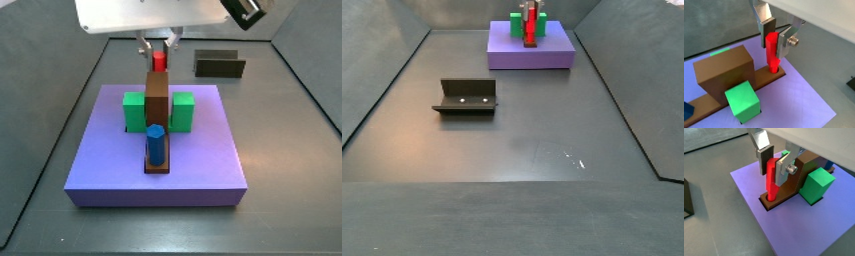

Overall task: Pick up the red object. Move up. Place the red object on the fixture. Regrasp the red object. Move to above the board. Insert the red object.
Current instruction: Insert the red object.

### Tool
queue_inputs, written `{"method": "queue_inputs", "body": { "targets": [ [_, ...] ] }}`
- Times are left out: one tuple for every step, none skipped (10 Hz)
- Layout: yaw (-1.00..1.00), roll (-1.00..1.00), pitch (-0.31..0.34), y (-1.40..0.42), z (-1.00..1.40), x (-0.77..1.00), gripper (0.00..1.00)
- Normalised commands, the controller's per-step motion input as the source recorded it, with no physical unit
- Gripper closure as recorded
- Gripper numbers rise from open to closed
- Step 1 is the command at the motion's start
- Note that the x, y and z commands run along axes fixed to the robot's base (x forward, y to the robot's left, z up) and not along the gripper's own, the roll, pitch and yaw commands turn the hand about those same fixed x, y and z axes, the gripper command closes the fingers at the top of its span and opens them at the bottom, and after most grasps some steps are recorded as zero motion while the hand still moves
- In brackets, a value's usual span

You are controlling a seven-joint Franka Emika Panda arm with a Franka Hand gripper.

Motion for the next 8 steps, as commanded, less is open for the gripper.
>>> {"method": "queue_inputs", "body": {
  "targets": [
    [0.0, 0.02, 0.059, 0.0, -0.35, 0.43, 1.0],
    [0.0, 0.03, 0.106, 0.0, -0.32, 0.52, 1.0],
    [0.0, 0.06, 0.067, 0.0, -0.3, 0.37, 1.0],
    [-0.05, 0.03, 0.016, 0.12, -0.3, 0.11, 1.0],
    [-0.1, 0.0, 0.0, 0.26, -0.29, 0.05, 1.0],
    [-0.1, -0.01, -0.01, 0.22, -0.5, 0.03, 1.0],
    [-0.07, 0.01, 0.0, 0.04, -0.28, 0.09, 1.0],
    [0.0, 0.0, 0.0, 0.0, 0.0, 0.0, 1.0]
  ]
}}
